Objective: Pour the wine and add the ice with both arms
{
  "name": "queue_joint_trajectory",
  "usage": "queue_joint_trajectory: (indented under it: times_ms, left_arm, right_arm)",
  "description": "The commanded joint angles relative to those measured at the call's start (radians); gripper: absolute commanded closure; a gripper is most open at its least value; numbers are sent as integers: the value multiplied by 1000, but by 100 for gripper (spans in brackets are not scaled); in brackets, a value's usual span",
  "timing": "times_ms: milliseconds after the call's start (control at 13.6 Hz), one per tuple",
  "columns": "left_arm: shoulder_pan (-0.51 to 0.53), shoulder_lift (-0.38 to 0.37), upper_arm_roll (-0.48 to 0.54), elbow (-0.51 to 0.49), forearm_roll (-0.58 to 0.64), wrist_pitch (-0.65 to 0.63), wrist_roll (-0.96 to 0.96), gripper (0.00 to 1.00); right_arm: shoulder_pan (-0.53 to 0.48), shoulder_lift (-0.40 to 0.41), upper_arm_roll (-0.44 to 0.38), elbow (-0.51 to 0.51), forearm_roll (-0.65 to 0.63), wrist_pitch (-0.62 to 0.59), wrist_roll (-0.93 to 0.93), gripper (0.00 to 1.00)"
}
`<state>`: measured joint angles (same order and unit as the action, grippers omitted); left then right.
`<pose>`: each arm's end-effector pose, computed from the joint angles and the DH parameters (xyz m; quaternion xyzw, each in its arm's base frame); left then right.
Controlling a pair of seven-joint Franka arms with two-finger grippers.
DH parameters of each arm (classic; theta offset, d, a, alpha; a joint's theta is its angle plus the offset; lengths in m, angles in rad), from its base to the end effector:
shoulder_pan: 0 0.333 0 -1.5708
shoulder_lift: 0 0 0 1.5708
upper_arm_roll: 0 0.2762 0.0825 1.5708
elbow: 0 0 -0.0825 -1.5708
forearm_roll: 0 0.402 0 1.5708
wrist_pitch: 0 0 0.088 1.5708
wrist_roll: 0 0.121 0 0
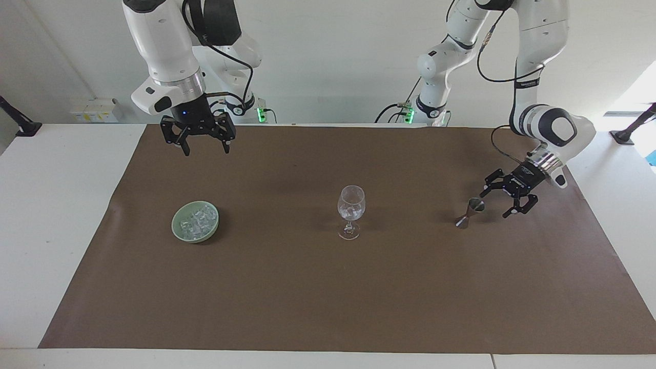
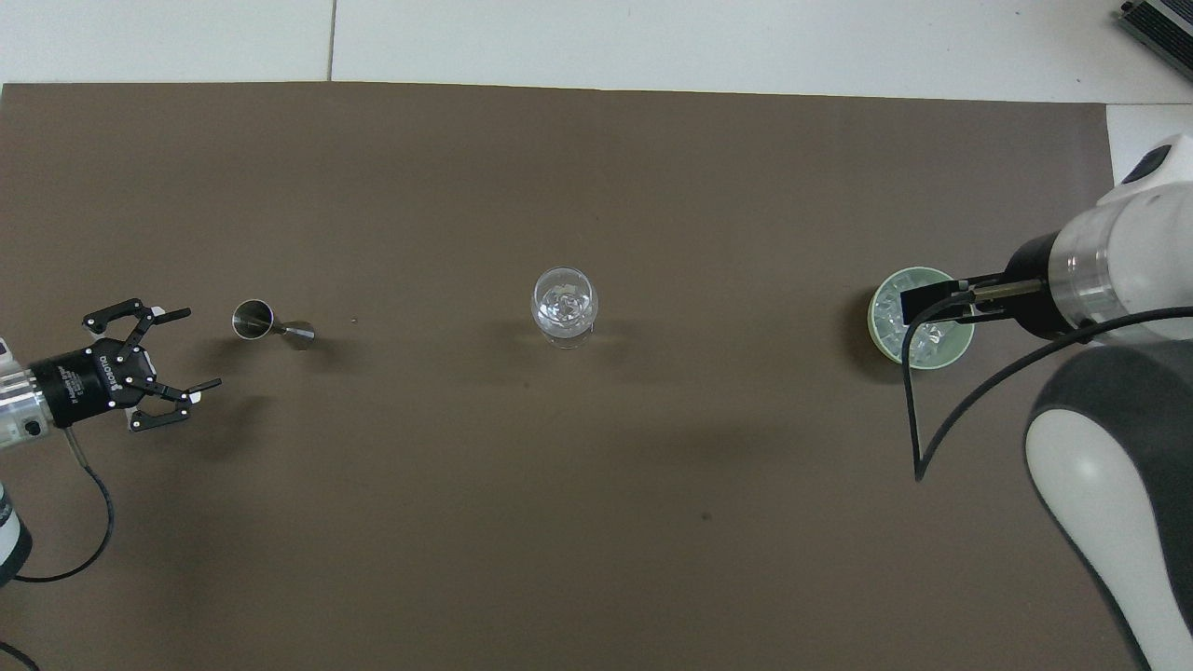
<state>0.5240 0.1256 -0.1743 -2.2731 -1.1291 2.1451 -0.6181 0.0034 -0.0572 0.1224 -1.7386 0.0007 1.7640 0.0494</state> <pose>0.5121 0.1336 0.2401 0.5776 0.6924 -0.1645 0.3999 0.5683 0.0733 0.5375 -0.9984 -0.0381 -0.0412 0.0005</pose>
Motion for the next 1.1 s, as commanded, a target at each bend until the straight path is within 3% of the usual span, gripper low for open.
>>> queue_joint_trajectory:
  times_ms: [0, 441, 1029]
  left_arm:
    - [14, -50, -2, 39, 170, -28, -20, 0]
    - [21, -66, 1, 208, 515, -128, -3, 0]
    - [-24, -121, -11, 314, 775, -155, 127, 0]
  right_arm:
    - [-6, 0, 3, -1, 25, 0, -20, 0]
    - [-6, 0, 3, -2, 25, 0, -20, 0]
    - [-6, -3, 3, -9, 25, 2, -19, 0]
